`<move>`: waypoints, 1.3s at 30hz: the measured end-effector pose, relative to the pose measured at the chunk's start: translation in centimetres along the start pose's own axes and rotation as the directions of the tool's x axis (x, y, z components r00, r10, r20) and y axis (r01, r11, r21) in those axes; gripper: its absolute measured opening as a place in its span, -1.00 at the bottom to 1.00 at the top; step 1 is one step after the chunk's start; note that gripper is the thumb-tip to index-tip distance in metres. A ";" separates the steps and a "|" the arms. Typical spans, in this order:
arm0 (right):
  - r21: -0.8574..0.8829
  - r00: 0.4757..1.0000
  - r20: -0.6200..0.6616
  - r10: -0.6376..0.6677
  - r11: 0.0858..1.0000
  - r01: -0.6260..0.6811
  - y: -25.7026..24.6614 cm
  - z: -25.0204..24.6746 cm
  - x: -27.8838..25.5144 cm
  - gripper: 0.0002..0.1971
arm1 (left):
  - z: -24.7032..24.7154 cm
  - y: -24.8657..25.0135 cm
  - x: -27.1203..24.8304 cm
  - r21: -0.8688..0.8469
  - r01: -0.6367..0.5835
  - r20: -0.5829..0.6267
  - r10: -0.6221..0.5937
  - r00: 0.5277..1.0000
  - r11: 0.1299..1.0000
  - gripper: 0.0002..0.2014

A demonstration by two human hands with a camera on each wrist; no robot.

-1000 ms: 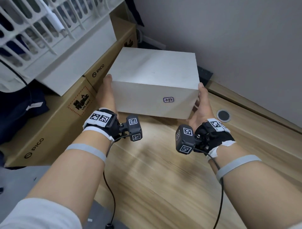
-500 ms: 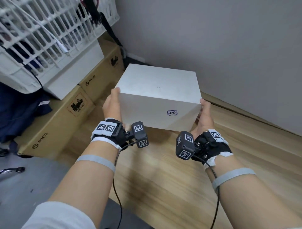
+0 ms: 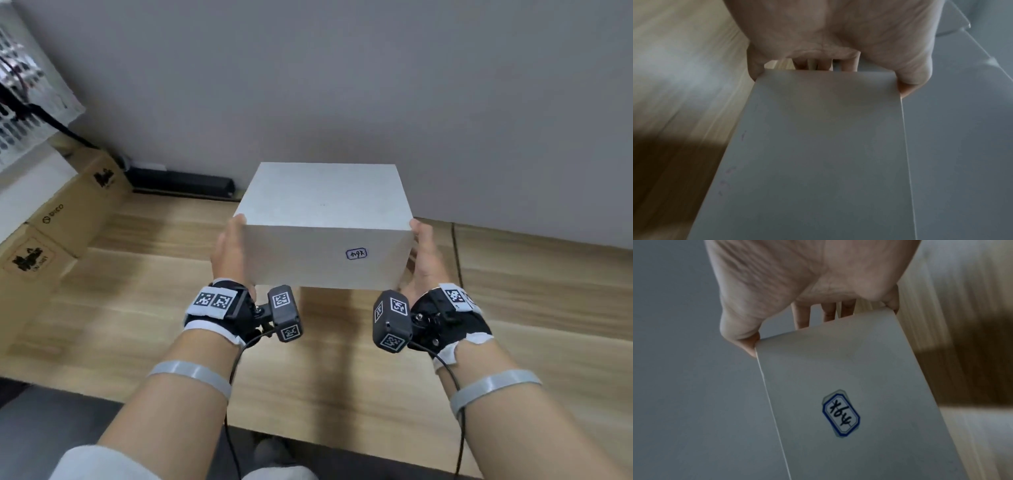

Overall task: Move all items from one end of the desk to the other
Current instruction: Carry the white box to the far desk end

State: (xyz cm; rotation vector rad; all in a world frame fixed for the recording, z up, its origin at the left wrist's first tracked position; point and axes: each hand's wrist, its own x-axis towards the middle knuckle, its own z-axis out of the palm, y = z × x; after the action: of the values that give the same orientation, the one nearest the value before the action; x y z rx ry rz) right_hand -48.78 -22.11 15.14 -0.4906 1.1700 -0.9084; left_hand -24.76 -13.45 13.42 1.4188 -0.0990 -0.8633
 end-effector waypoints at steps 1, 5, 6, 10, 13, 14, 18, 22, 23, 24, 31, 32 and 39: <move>0.024 1.000 -0.007 -0.008 1.000 0.008 -1.3 -2.5 -0.6 -0.70 | 2.0 -0.8 -1.5 0.005 0.002 0.026 -0.002 1.000 1.000 -0.65; 0.085 0.998 -0.041 -0.040 0.995 0.043 -6.2 -10.7 -2.9 -0.58 | 9.3 -3.3 -6.7 0.026 0.022 0.144 -0.026 0.989 0.999 -0.71; 0.092 0.996 -0.063 -0.057 0.994 0.063 -7.3 -12.3 -3.3 -0.62 | 10.9 -3.8 -7.6 0.032 0.025 0.181 -0.030 0.983 0.999 -0.67; 0.125 0.978 -0.160 -0.136 0.980 0.156 -11.0 -17.7 -4.5 -0.70 | 17.0 -6.0 -10.2 0.083 0.036 0.314 -0.061 0.947 0.996 -0.60; 0.140 0.956 -0.244 -0.166 0.969 0.204 -12.6 -21.1 -4.5 -0.71 | 21.0 -8.3 -11.2 0.114 0.063 0.388 -0.103 0.916 0.991 -0.58; 0.143 0.948 -0.265 -0.177 0.965 0.220 -12.9 -22.2 -4.4 -0.73 | 22.1 -9.0 -11.4 0.127 0.074 0.403 -0.120 0.907 0.989 -0.58; 0.135 0.933 -0.327 -0.149 0.970 0.202 -13.9 -26.4 -3.8 -0.78 | 26.3 -12.3 -12.6 0.196 0.128 0.404 -0.199 0.893 0.972 -0.54; 0.108 0.926 -0.365 -0.096 0.984 0.145 -15.3 -31.9 -2.3 -0.76 | 30.0 -15.8 -14.5 0.235 0.151 0.376 -0.233 0.897 0.960 -0.47; 0.108 0.928 -0.363 -0.083 0.986 0.130 -15.7 -33.4 -1.5 -0.75 | 31.1 -16.8 -14.8 0.243 0.151 0.371 -0.236 0.898 0.958 -0.47; 0.116 0.931 -0.358 -0.069 0.986 0.118 -16.2 -34.8 -0.7 -0.75 | 32.2 -17.8 -15.2 0.247 0.154 0.367 -0.239 0.899 0.957 -0.49; 0.157 0.953 -0.301 0.040 0.988 0.008 -20.3 -45.6 7.1 -0.64 | 41.2 -25.0 -18.8 0.284 0.122 0.263 -0.200 0.944 0.951 -0.59; 0.161 0.955 -0.293 0.051 0.987 -0.003 -20.9 -46.9 8.1 -0.63 | 42.4 -26.0 -19.2 0.300 0.118 0.227 -0.191 0.955 0.947 -0.60; 0.177 0.966 -0.241 0.097 0.983 -0.055 -23.1 -52.9 14.4 -0.63 | 46.5 -32.4 -19.1 0.250 0.180 0.040 -0.196 0.980 0.951 -0.37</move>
State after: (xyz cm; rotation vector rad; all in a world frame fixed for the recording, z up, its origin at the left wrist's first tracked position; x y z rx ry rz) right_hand -104.55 -40.77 5.87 -0.1952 1.3159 -1.0126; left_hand -78.40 -37.55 2.30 1.6508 -0.1241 -1.0841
